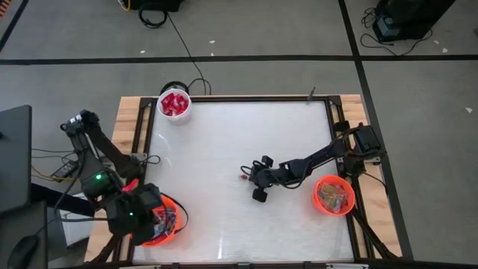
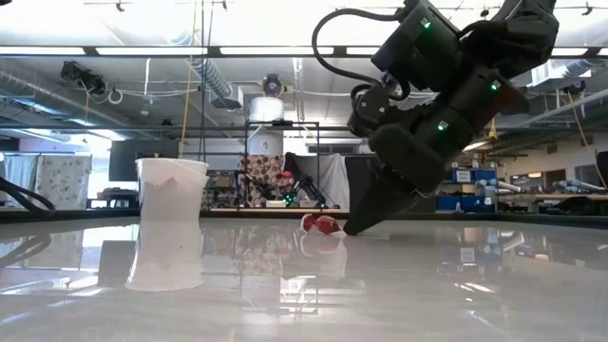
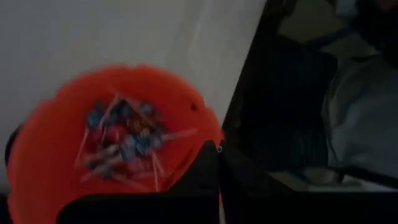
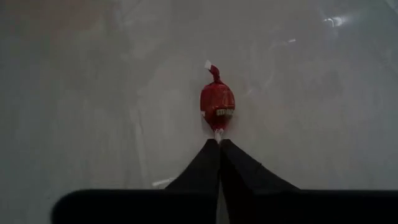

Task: Sort candy by brand, put in halloween buckets
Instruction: Put the blue sucker into the left orange bucket, then put the small red sucker into the left orange bucket, then return to home position

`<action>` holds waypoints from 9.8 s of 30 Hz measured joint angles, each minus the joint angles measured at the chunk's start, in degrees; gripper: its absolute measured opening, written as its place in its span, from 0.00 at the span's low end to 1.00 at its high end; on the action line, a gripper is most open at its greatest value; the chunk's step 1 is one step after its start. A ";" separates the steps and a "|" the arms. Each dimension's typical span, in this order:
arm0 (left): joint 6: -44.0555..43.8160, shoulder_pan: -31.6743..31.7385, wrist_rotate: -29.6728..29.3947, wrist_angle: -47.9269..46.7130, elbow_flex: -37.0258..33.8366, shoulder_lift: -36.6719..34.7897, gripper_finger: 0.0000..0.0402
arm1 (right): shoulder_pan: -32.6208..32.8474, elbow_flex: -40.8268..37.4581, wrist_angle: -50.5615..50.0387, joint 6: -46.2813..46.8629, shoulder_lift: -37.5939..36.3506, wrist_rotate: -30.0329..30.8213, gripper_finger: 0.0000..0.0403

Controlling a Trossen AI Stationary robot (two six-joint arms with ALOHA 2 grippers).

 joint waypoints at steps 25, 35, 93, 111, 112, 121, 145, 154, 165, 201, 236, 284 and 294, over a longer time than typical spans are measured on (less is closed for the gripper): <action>-0.25 -1.87 -18.42 -1.61 -8.37 0.12 0.46 | 1.07 -0.33 23.59 -10.95 0.11 -4.10 0.00; 30.18 2.82 -50.04 12.48 -8.35 6.15 0.47 | 4.04 1.85 38.69 -22.77 -0.02 -4.80 0.00; 13.55 18.65 15.91 -26.17 28.56 14.48 0.00 | -1.33 -1.27 15.02 -7.72 -0.10 7.68 0.36; 9.69 13.24 19.42 -10.09 1.02 14.52 0.00 | -6.77 -1.38 14.26 -22.68 -0.49 -1.45 0.36; 10.67 13.36 19.45 -8.86 -0.44 14.52 0.00 | -7.88 -1.21 14.19 -24.38 -0.94 -1.92 0.36; 13.44 14.79 15.45 -3.71 -10.25 7.47 0.00 | -21.12 3.70 14.83 -28.90 -4.10 -20.82 0.36; 18.67 14.81 -8.04 9.53 -24.09 -6.95 0.13 | -30.37 32.35 -19.63 -29.98 -4.08 -41.57 0.64; 31.87 16.38 -5.03 20.88 -24.09 -5.70 0.13 | -26.30 32.31 -18.35 -26.34 -4.40 -34.09 0.63; 30.27 12.85 -4.49 16.26 -20.43 -6.95 0.13 | -19.40 32.28 -18.02 -23.19 -7.85 -24.90 0.63; 73.04 31.72 -28.44 48.31 -39.21 -29.81 0.13 | -2.32 -6.79 -4.92 -18.45 -54.43 -0.25 0.03; 78.76 46.06 -18.75 88.47 -70.73 -43.77 0.13 | -12.92 -35.49 -11.71 -12.60 -94.46 -8.96 0.01; 78.94 46.06 2.30 68.22 -73.99 -70.52 0.02 | -12.90 -46.16 -3.65 -17.16 -105.43 -9.05 0.08; 70.32 46.15 0.63 66.22 -73.99 -68.21 0.03 | -12.90 -46.16 -2.86 -17.16 -105.08 -8.82 0.08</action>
